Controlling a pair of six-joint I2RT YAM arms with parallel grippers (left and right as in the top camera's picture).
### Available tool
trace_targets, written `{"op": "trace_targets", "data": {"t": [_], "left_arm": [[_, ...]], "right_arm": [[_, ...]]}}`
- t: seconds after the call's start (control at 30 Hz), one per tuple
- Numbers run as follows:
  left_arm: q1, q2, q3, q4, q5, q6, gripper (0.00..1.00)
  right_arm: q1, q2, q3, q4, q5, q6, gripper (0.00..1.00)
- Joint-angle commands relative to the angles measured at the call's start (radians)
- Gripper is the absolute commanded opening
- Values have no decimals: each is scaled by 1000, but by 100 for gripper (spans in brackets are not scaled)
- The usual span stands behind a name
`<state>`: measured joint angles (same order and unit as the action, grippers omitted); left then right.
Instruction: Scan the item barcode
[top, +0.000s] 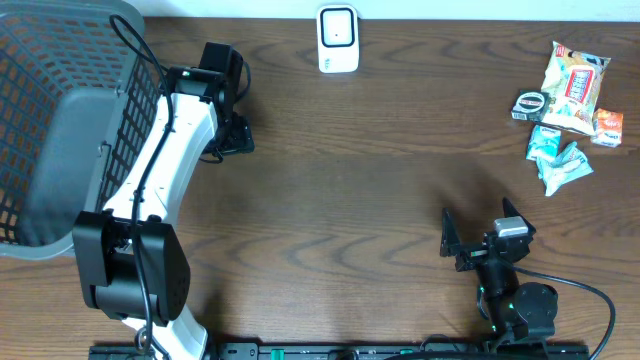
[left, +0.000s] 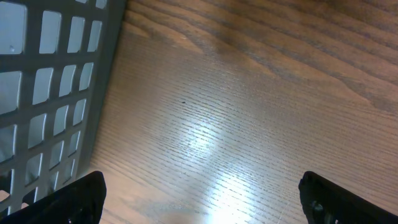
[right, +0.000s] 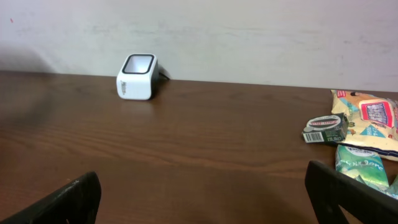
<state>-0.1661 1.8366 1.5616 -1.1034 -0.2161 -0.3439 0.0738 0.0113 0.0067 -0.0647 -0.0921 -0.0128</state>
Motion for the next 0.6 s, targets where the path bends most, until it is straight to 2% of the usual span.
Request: {"op": "trace_targets", "data": {"t": [0.0,0.57], "left_arm": [[4,-9,-2,-6,-13,-10,98],[4,-9,-2,-6,-13,-10,98]], "right_arm": [[-9,-6,-1,-7,20,-19,99],[-9,-6,-1,-16,55,1,99]]}}
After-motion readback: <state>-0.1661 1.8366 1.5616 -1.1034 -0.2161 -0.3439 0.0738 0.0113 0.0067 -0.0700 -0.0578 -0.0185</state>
